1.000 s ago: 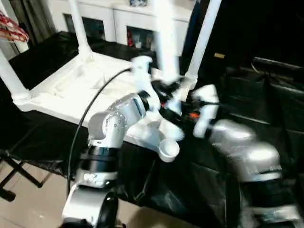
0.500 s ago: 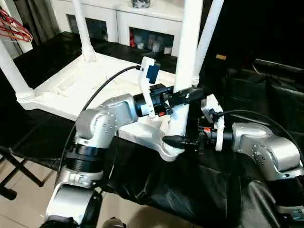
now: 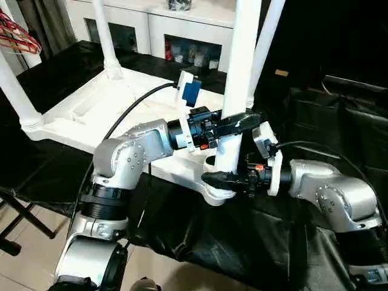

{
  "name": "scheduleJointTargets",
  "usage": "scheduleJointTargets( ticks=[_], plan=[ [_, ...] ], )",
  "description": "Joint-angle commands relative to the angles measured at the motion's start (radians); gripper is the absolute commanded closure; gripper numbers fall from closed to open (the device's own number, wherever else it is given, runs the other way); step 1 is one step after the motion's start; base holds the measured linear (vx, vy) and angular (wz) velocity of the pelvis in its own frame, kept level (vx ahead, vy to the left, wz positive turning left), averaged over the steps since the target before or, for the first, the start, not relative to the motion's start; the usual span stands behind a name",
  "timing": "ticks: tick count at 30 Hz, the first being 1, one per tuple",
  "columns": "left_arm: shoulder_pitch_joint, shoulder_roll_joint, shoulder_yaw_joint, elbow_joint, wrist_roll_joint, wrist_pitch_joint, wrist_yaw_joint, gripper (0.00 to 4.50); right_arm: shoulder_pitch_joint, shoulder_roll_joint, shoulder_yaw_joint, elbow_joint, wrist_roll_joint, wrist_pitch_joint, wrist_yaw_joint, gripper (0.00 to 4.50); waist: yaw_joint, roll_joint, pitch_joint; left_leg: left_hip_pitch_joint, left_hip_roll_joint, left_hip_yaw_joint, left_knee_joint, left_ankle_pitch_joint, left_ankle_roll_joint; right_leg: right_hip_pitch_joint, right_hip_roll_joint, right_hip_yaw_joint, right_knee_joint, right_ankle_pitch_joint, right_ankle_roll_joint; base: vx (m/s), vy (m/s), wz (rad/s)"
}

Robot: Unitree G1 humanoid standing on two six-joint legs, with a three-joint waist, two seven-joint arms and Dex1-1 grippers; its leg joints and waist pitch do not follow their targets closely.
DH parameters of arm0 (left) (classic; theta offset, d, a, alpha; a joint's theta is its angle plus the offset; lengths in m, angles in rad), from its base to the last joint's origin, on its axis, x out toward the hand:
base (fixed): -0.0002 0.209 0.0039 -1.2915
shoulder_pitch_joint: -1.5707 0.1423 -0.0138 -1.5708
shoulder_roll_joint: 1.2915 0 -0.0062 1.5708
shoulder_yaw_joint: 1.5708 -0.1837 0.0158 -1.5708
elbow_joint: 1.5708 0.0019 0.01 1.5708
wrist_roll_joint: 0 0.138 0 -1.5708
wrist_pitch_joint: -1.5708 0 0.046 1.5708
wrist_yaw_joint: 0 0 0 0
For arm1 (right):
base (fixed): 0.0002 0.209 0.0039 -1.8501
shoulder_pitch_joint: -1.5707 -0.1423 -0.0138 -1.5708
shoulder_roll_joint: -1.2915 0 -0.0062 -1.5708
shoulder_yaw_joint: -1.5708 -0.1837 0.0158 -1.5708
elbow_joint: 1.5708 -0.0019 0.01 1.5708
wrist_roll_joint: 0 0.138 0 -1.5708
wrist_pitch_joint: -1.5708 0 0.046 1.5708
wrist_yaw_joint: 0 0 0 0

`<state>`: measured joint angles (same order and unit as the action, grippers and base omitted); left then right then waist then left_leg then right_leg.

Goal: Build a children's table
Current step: Pick table leg

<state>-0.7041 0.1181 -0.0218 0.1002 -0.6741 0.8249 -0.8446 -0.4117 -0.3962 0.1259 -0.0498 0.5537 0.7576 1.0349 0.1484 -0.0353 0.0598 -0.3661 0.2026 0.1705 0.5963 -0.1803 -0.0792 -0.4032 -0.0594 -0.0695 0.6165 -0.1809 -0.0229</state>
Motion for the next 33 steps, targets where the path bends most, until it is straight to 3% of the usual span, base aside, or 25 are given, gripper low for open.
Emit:
scheduleJointTargets(
  ticks=[1,4,5,7,14,18,19,20,22,31,32,33],
  plan=[
    [0.002,-0.014,-0.012,-0.047,-0.048,0.015,-0.019,2.57,0.008,0.002,-0.026,-0.011,0.001,0.013,-0.038,1.84,0.003,-0.007,-0.073,0.006,0.027,-0.005,-0.063,-0.1,0.012,0.062,-0.081,0.048,-0.066,-0.158,-0.164,0.0,0.0,0.0],
    [0.012,-0.018,-0.006,-0.053,-0.039,0.005,0.005,2.57,0.017,0.019,-0.022,-0.02,0.003,0.008,-0.064,1.85,0.003,-0.008,-0.072,0.005,0.026,-0.005,-0.063,-0.106,0.01,0.061,-0.081,0.048,-0.067,-0.175,-0.157,0.0,0.0,0.0],
    [0.006,-0.033,0.014,-0.04,-0.034,0.001,0.049,2.01,0.017,0.027,-0.024,-0.02,-0.001,0.002,-0.081,1.86,0.003,-0.008,-0.073,0.005,0.026,-0.005,-0.063,-0.11,0.007,0.061,-0.082,0.048,-0.068,-0.183,-0.154,0.0,0.0,0.0],
    [0.002,-0.044,0.028,-0.031,-0.031,0.001,0.077,1.87,0.017,0.032,-0.025,-0.021,-0.003,-0.001,-0.092,1.86,0.004,-0.009,-0.072,0.004,0.026,-0.005,-0.063,-0.105,0.002,0.061,-0.082,0.049,-0.068,-0.181,-0.153,0.0,0.0,0.0],
    [-0.018,-0.111,0.082,-0.017,0.096,-0.096,0.333,1.43,-0.003,0.108,-0.048,-0.021,-0.054,-0.037,-0.245,1.87,0.003,-0.013,-0.073,0.005,0.026,-0.007,-0.064,-0.107,-0.006,0.061,-0.081,0.048,-0.07,-0.182,-0.127,0.0,0.0,0.0],
    [-0.023,-0.155,0.105,-0.01,0.151,-0.13,0.48,1.43,-0.013,0.15,-0.036,-0.011,-0.096,-0.075,-0.323,1.87,0.001,-0.013,-0.073,0.003,0.025,-0.008,-0.064,-0.1,-0.009,0.061,-0.08,0.048,-0.069,-0.168,-0.119,0.0,0.0,0.0],
    [-0.022,-0.166,0.102,-0.007,0.185,-0.149,0.538,1.43,-0.015,0.165,-0.033,-0.009,-0.103,-0.081,-0.35,1.87,0.0,-0.018,-0.073,0.002,0.025,-0.007,-0.064,-0.101,-0.007,0.062,-0.08,0.048,-0.072,-0.173,-0.114,0.0,0.0,0.0],
    [-0.021,-0.168,0.098,-0.007,0.197,-0.156,0.553,1.43,-0.015,0.169,-0.033,-0.01,-0.105,-0.081,-0.357,1.87,0.0,-0.015,-0.074,0.003,0.025,-0.008,-0.064,-0.1,-0.006,0.061,-0.08,0.048,-0.07,-0.173,-0.108,0.0,0.0,0.0],
    [-0.016,-0.194,0.114,-0.004,0.205,-0.179,0.605,1.78,-0.017,0.19,-0.032,-0.019,-0.111,-0.072,-0.389,1.87,-0.001,-0.016,-0.073,0.003,0.025,-0.008,-0.065,-0.099,-0.006,0.059,-0.079,0.049,-0.07,-0.169,-0.106,0.0,0.0,0.0],
    [-0.004,-0.21,0.098,-0.02,0.184,-0.189,0.57,2.28,-0.024,0.193,-0.02,-0.01,-0.141,-0.08,-0.415,1.87,-0.001,-0.018,-0.071,0.004,0.024,-0.007,-0.066,-0.109,-0.009,0.058,-0.08,0.049,-0.072,-0.177,-0.104,0.0,0.0,0.0],
    [-0.003,-0.21,0.094,-0.021,0.182,-0.189,0.566,2.48,-0.029,0.189,-0.024,-0.002,-0.139,-0.075,-0.412,1.31,-0.001,-0.018,-0.072,0.004,0.024,-0.007,-0.066,-0.11,-0.009,0.059,-0.08,0.049,-0.073,-0.178,-0.103,0.0,0.0,0.0],
    [-0.001,-0.208,0.088,-0.024,0.177,-0.187,0.551,2.54,-0.04,0.178,-0.042,0.014,-0.125,-0.058,-0.405,1.17,-0.002,-0.018,-0.071,0.004,0.024,-0.008,-0.066,-0.111,-0.009,0.059,-0.079,0.049,-0.072,-0.177,-0.102,0.0,0.0,0.0]
  ],
)
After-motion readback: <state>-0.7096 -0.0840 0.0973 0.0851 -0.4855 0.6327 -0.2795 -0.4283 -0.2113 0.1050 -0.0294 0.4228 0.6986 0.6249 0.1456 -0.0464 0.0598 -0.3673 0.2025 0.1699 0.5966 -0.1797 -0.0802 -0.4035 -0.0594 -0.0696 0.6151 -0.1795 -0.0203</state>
